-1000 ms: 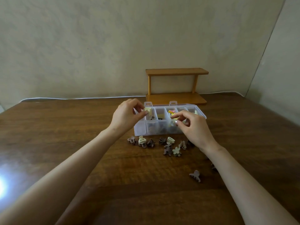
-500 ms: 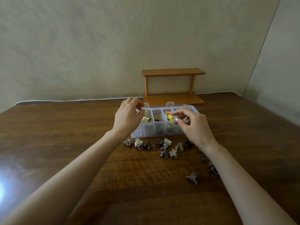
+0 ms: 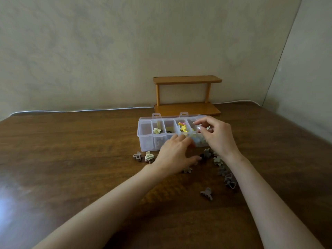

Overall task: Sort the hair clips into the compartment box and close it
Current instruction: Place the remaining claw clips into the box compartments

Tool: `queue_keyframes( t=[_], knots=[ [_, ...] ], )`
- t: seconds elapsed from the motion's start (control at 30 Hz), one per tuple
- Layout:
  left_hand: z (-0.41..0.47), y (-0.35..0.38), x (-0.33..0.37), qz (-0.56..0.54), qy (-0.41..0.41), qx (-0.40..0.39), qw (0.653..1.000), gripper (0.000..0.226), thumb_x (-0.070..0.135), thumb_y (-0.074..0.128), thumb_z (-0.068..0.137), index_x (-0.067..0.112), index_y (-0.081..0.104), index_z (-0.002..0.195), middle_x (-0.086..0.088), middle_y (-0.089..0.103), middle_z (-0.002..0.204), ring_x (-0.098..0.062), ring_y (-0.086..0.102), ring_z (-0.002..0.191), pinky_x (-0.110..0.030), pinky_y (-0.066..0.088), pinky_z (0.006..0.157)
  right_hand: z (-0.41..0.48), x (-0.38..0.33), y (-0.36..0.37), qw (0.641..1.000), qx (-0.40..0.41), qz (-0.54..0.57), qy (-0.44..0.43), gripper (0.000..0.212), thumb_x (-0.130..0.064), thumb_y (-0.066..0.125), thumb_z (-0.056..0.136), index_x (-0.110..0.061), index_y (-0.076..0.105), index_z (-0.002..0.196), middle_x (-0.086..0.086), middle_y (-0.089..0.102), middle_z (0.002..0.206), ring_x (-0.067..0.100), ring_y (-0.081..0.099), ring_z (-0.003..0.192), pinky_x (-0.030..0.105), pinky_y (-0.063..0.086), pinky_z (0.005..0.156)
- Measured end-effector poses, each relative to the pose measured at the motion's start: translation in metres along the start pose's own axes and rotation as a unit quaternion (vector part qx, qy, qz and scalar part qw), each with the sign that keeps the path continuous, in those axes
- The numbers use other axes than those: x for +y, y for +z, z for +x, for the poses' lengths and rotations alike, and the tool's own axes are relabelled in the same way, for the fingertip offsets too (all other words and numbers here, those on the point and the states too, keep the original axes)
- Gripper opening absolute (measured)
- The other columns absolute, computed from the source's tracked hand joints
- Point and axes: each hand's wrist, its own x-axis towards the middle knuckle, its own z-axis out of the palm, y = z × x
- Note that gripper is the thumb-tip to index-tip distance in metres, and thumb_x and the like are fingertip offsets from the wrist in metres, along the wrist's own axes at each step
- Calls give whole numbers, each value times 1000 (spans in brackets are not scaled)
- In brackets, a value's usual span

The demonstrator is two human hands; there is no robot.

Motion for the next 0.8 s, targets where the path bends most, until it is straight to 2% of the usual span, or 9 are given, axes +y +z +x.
queue_keyframes(
  t=[0.07,0.17,0.3,0.47,0.53,0.6,0.7,0.8],
  knots=[
    [6,11,7,27,-14,-6,1000,43,50,60,81,20,56,112,-1,53,113,-17,44,106,-31,44,87,0,1,0,1000,1,-3,3,17,-8,57,90,-20,68,98,-4,67,95,9,64,86,24,54,73],
    [13,21,14,32,-23,-14,999,38,44,62,82,19,58,111,-3,52,117,-19,43,110,-34,43,91,0,1,-1,1000,-2,-6,9,17,-9,57,91,-21,67,97,-7,66,97,7,64,87,16,49,71],
    [13,19,9,-46,-31,-5,998,27,34,60,86,17,61,108,-1,55,115,-16,45,109,-29,41,89,0,1,-4,1000,-10,-13,25,16,-10,57,91,-21,68,97,-7,65,94,2,60,82,10,42,65],
    [7,0,7,-201,-56,-29,977,20,26,56,89,11,63,102,1,56,96,-11,52,87,-23,44,78,3,1,-12,993,-79,-70,58,13,-12,61,89,-21,70,93,-7,64,91,1,52,74,16,40,63],
    [4,-3,7,-217,-51,-35,974,20,24,54,91,9,63,102,3,55,93,-9,51,82,-20,42,73,3,1,-15,985,-125,-100,72,14,-13,62,89,-25,69,89,-8,63,92,2,54,79,21,44,70],
    [3,-3,7,-221,-50,-40,973,22,23,53,92,8,63,104,4,55,92,-9,51,84,-22,43,76,3,0,-18,977,-156,-117,84,17,-12,62,88,-28,68,86,-10,62,91,4,55,85,25,46,76],
    [2,-3,6,-233,-56,-51,969,22,22,51,93,8,63,105,4,55,94,-11,51,87,-26,43,81,2,0,-21,970,-180,-135,95,19,-11,62,88,-28,69,85,-11,61,90,4,54,86,26,44,77],
    [1,-8,6,-225,-52,-42,972,21,23,51,93,9,63,103,4,55,92,-9,52,84,-24,45,77,2,1,-23,958,-212,-166,96,10,-19,68,84,-28,70,87,-11,64,91,5,56,89,27,45,79]
  ],
)
